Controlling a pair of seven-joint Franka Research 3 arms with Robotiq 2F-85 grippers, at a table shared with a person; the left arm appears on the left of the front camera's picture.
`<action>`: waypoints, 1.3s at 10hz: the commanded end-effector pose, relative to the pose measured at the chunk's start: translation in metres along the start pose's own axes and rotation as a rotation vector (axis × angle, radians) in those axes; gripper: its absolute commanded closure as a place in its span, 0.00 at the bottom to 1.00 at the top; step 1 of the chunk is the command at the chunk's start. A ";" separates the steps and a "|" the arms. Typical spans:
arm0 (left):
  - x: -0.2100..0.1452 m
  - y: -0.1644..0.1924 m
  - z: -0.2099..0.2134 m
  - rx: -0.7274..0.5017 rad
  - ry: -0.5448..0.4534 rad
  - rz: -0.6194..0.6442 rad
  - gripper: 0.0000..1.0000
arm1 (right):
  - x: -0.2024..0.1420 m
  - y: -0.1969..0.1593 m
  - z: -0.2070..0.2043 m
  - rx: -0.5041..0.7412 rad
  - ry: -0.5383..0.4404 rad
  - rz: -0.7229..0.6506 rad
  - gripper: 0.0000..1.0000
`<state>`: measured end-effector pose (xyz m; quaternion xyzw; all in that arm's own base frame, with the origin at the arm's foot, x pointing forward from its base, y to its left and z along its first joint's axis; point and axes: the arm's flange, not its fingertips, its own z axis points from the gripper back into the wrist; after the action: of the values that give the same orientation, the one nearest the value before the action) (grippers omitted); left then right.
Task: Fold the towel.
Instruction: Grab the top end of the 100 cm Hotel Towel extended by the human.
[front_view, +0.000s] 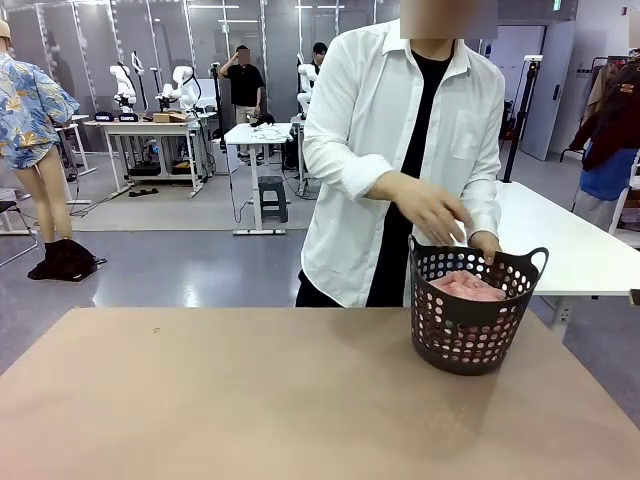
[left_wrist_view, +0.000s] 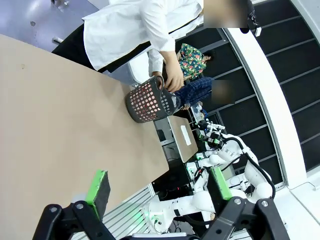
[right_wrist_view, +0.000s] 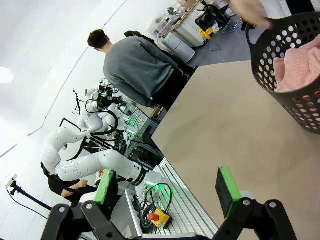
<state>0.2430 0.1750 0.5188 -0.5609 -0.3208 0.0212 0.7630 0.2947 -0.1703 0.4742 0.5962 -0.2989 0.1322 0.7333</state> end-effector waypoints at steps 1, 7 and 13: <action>0.000 -0.001 -0.001 -0.018 -0.005 -0.018 0.00 | -0.001 0.001 -0.001 -0.009 -0.006 0.005 0.00; 0.000 -0.001 -0.001 -0.018 -0.005 -0.018 0.00 | -0.001 0.001 -0.001 -0.009 -0.006 0.005 0.00; 0.000 -0.001 -0.001 -0.018 -0.005 -0.018 0.00 | -0.001 0.001 -0.001 -0.009 -0.006 0.005 0.00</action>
<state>0.2425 0.1751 0.5189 -0.5609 -0.3207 0.0212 0.7630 0.2947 -0.1703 0.4742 0.5962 -0.2989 0.1322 0.7333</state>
